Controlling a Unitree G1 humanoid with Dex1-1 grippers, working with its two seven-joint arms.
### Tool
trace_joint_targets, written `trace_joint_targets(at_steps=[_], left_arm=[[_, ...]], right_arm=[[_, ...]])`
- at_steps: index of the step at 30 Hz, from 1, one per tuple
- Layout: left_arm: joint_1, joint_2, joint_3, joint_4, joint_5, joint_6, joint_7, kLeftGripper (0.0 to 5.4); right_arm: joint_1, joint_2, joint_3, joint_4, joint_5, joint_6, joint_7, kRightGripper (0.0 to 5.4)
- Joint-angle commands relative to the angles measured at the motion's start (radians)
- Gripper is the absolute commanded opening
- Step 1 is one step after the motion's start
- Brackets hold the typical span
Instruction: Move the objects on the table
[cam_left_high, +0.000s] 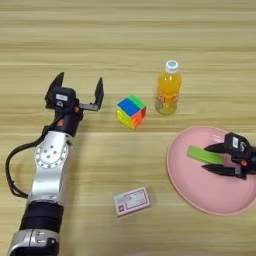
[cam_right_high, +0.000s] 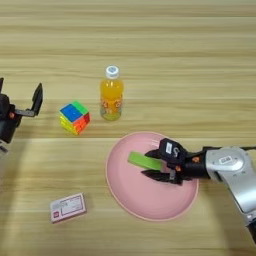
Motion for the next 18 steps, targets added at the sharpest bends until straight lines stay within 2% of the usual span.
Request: trace_joint_targets(at_steps=[1, 6, 10, 12, 16, 18], left_arm=[[-0.001, 0.007, -0.001, 0.000, 0.000, 0.000, -0.008, 5.40], [-0.001, 0.008, -0.003, 0.000, 0.001, 0.001, -0.012, 5.40], [0.001, 0.006, -0.007, -0.006, 0.001, 0.003, -0.018, 5.40], [0.002, 0.003, -0.012, -0.006, 0.002, 0.004, -0.022, 5.40], [0.018, 0.011, -0.059, -0.013, 0.008, 0.012, -0.079, 5.40], [0.032, 0.016, -0.089, -0.029, -0.004, 0.028, -0.128, 5.40]], right_arm=[[-0.008, 0.015, -0.023, -0.026, 0.036, 0.008, -0.007, 2.91], [-0.032, 0.041, -0.057, -0.060, 0.088, 0.018, -0.031, 3.49], [-0.055, 0.082, -0.102, -0.121, 0.189, 0.052, -0.039, 4.00], [-0.060, 0.098, -0.109, -0.140, 0.217, 0.060, -0.047, 4.33], [-0.081, 0.135, -0.115, -0.158, 0.257, 0.078, -0.069, 4.82], [-0.088, 0.142, -0.114, -0.167, 0.267, 0.084, -0.074, 5.04]])
